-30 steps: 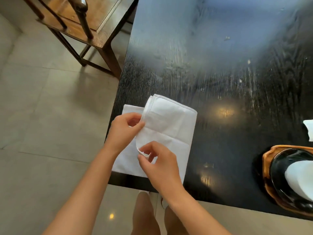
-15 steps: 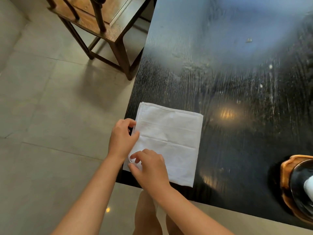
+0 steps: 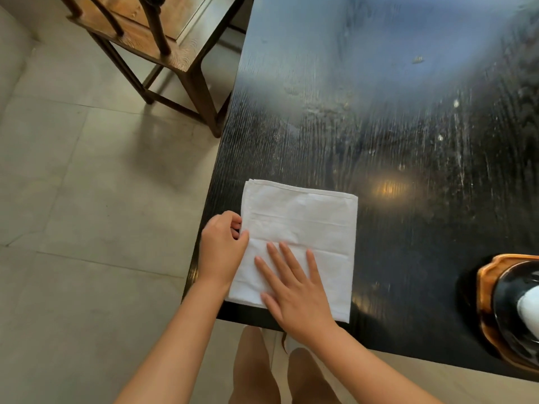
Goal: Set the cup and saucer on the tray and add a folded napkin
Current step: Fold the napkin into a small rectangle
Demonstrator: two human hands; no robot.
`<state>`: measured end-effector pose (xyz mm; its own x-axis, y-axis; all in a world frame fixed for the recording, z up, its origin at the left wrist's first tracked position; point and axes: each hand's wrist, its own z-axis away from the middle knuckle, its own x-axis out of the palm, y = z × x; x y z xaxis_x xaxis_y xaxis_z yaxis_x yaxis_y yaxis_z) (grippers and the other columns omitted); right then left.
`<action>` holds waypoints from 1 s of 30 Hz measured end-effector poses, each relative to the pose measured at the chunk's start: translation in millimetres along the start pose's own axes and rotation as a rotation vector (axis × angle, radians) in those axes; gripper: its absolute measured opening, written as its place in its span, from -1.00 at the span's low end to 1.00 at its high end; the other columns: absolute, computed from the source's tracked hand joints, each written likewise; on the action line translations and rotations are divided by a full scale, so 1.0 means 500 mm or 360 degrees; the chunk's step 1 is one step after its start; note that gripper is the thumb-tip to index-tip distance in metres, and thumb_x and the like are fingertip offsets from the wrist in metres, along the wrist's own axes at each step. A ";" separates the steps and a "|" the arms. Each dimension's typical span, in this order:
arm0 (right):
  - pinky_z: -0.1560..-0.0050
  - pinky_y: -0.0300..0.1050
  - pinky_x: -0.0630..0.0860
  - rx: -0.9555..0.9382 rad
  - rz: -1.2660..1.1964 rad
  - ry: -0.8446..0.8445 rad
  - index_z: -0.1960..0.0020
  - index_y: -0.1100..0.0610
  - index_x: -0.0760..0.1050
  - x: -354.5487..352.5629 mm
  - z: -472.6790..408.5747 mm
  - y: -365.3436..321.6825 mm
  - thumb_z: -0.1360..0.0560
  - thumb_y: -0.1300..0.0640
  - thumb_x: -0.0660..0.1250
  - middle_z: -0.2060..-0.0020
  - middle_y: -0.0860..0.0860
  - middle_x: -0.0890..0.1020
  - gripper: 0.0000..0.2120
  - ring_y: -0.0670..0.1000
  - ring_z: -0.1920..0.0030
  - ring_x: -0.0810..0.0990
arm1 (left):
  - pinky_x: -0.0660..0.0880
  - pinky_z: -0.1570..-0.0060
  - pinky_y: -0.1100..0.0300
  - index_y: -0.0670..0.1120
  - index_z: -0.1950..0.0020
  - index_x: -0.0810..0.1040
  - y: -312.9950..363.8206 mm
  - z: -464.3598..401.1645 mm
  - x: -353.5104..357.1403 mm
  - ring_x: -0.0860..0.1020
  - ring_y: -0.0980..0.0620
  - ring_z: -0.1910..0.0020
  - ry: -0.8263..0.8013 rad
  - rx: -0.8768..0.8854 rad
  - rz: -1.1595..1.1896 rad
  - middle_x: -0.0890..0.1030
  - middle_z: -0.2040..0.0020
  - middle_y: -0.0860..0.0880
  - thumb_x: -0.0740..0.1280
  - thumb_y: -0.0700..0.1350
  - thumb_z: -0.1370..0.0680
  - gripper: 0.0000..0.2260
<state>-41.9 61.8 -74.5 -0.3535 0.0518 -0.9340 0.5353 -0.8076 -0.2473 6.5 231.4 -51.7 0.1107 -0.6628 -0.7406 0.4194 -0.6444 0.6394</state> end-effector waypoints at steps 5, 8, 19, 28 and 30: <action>-0.40 0.23 -0.04 0.0044 0.0132 -0.0090 -0.52 -0.04 -0.03 0.001 0.105 0.099 -0.53 -0.19 0.06 -0.53 0.02 0.02 -0.37 0.06 -0.51 -0.06 | 0.38 0.30 0.40 -0.07 0.09 0.50 0.075 0.070 0.070 0.46 0.13 0.25 -0.0219 0.0112 0.0074 0.48 0.16 0.04 0.36 -0.19 -0.47 -0.92; -0.41 0.18 -0.05 0.0022 0.0069 -0.0058 -0.52 -0.04 -0.02 -0.010 0.147 0.141 -0.56 -0.18 0.02 -0.53 -0.02 -0.02 -0.41 0.01 -0.51 -0.07 | 0.41 0.22 0.33 -0.05 0.04 0.49 0.095 0.085 0.089 0.46 0.14 0.19 -0.0173 0.0289 -0.0056 0.52 0.12 0.04 0.33 -0.08 -0.50 -0.92; -0.44 0.05 -0.11 0.0539 -0.0250 0.0315 -0.49 0.17 0.04 -0.045 -0.047 0.146 -0.58 0.00 -0.05 -0.50 0.05 0.12 -0.47 -0.04 -0.50 0.01 | -0.15 -0.38 -0.19 -0.10 -0.51 -0.02 0.064 0.026 0.170 0.00 0.06 -0.49 -0.0323 0.0839 -0.0922 0.04 -0.53 -0.03 -0.07 0.02 -0.59 -0.49; -0.43 0.12 -0.22 0.0940 0.0129 0.0293 -0.50 0.20 -0.09 -0.061 0.072 0.318 -0.54 -0.10 -0.15 -0.52 0.08 0.03 -0.38 0.00 -0.50 -0.05 | -0.24 -0.40 -0.13 -0.07 -0.52 -0.10 0.075 0.029 0.167 -0.05 0.08 -0.51 -0.0325 0.0789 -0.0942 -0.05 -0.53 0.02 -0.10 0.02 -0.59 -0.49; -0.44 0.17 -0.21 0.1047 0.0102 0.0335 -0.50 0.21 -0.07 -0.068 0.081 0.322 -0.54 -0.11 -0.16 -0.52 0.10 0.06 -0.38 0.01 -0.50 -0.04 | -0.24 -0.40 -0.14 -0.07 -0.52 -0.09 0.077 0.030 0.167 -0.06 0.09 -0.51 -0.0317 0.0780 -0.0941 -0.05 -0.53 0.02 -0.10 0.02 -0.59 -0.49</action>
<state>25.1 -93.9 -72.2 -0.1449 0.0510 -0.9881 -0.0499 -0.9978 -0.0441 18.4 145.6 -85.6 -0.1891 -0.1842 -0.9645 -0.0913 -0.9747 0.2041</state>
